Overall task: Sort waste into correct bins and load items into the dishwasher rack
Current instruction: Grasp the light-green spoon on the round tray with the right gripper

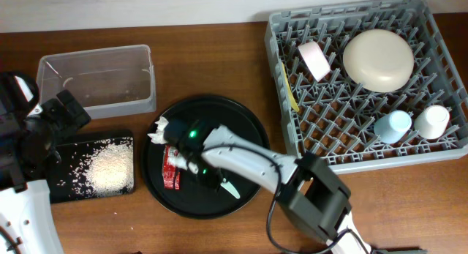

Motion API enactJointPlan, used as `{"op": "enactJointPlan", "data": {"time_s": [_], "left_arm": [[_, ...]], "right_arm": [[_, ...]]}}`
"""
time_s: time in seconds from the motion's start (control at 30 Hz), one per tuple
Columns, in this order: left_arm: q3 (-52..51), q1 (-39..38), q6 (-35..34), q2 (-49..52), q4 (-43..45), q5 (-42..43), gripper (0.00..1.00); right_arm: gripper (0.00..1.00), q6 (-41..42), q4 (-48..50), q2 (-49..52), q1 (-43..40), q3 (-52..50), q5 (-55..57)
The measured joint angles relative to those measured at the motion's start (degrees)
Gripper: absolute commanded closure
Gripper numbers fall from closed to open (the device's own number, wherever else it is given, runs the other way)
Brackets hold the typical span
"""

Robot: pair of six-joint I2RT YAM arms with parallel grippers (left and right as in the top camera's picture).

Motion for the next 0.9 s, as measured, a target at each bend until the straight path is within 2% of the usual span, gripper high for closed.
{"op": "enactJointPlan", "data": {"time_s": [0.17,0.33,0.47,0.5,0.53,0.57,0.6,0.67,0.9], "left_arm": [[0.0,0.0,0.0,0.0,0.0,0.0,0.0],[0.0,0.0,0.0,0.0,0.0,0.0,0.01],[0.0,0.0,0.0,0.0,0.0,0.0,0.01],[0.0,0.0,0.0,0.0,0.0,0.0,0.01],[0.0,0.0,0.0,0.0,0.0,0.0,0.01],[0.0,0.0,0.0,0.0,0.0,0.0,0.01],[0.0,0.0,0.0,0.0,0.0,0.0,0.01],[0.0,0.0,0.0,0.0,0.0,0.0,0.0],[0.0,0.0,0.0,0.0,0.0,0.0,0.01]], "right_arm": [[0.46,-1.1,8.2,0.0,1.9,-3.5,2.4],[0.47,-1.3,11.4,0.0,1.7,-6.5,3.4],[0.66,-1.1,12.5,0.0,1.4,-8.0,4.0],[0.66,-1.3,12.6,0.0,1.3,-8.0,4.0],[0.63,-1.2,12.6,0.0,1.1,-8.0,4.0],[0.54,-1.3,12.8,0.0,1.0,-8.0,4.0],[0.57,-1.2,12.9,0.0,1.0,-8.0,4.0],[0.77,-1.5,13.5,0.0,0.8,-8.0,4.1],[0.81,-1.7,13.9,0.0,0.8,-8.0,4.4]]}}
